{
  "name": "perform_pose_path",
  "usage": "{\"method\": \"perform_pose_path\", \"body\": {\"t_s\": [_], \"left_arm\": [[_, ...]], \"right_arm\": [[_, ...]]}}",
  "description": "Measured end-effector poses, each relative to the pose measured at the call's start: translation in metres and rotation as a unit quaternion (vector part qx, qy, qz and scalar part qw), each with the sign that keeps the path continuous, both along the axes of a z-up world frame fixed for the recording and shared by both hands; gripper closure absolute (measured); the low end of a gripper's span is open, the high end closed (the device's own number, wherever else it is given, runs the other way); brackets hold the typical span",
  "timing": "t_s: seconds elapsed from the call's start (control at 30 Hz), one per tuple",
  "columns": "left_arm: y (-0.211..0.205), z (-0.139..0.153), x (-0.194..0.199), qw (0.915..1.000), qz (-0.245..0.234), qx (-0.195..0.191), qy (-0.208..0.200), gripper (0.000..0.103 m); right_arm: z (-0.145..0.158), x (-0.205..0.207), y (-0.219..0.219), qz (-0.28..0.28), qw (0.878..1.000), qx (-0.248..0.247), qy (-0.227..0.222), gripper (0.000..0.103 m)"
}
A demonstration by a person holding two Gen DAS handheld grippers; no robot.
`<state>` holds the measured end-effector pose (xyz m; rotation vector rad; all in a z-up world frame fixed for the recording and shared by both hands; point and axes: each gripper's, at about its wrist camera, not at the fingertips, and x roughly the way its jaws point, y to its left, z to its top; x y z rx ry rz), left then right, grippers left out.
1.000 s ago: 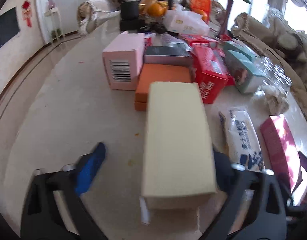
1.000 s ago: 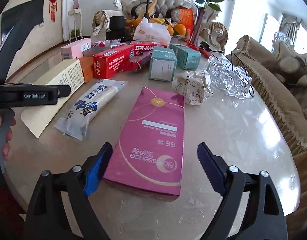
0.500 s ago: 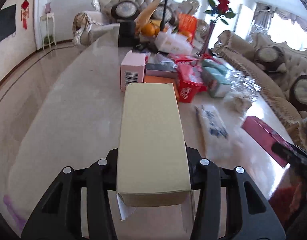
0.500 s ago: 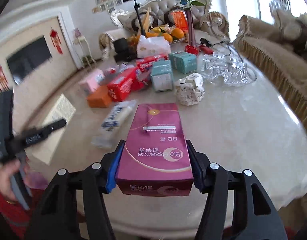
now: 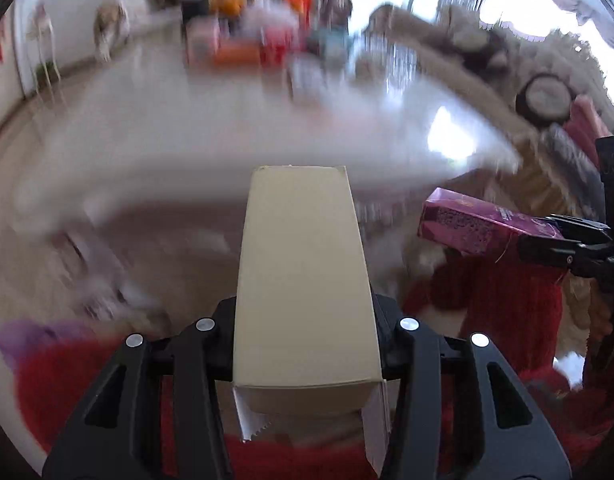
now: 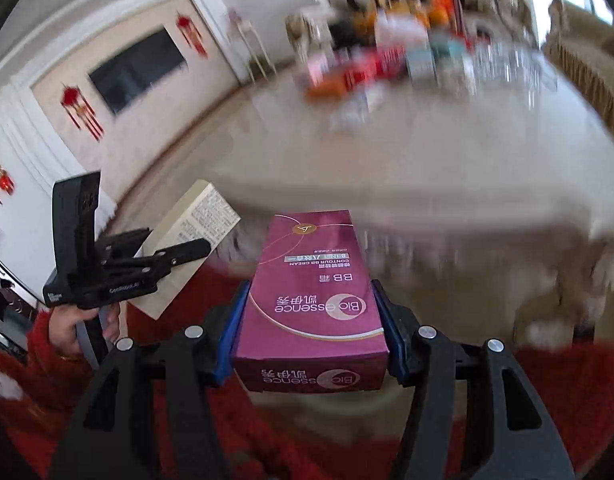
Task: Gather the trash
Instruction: 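Drop the cream box and pink box into the wastebasket, opening both tools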
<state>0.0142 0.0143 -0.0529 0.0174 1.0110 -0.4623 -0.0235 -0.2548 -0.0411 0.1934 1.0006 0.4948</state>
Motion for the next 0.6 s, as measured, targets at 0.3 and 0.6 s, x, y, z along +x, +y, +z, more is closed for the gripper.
{"method": "perform_pose_path", "body": {"t_s": [0.3,0.6], "left_arm": [[-0.042,-0.132,0.034,0.9847,-0.046,0.05,0.161,0.057],[-0.036,-0.162,0.036,0.9832,-0.01,0.063,0.171,0.006]], "right_arm": [[-0.116,0.052,0.039,0.033,0.986,-0.123,0.106,0.048],[-0.148,0.048,0.059,0.054,0.973,-0.196,0.11,0.03]]}}
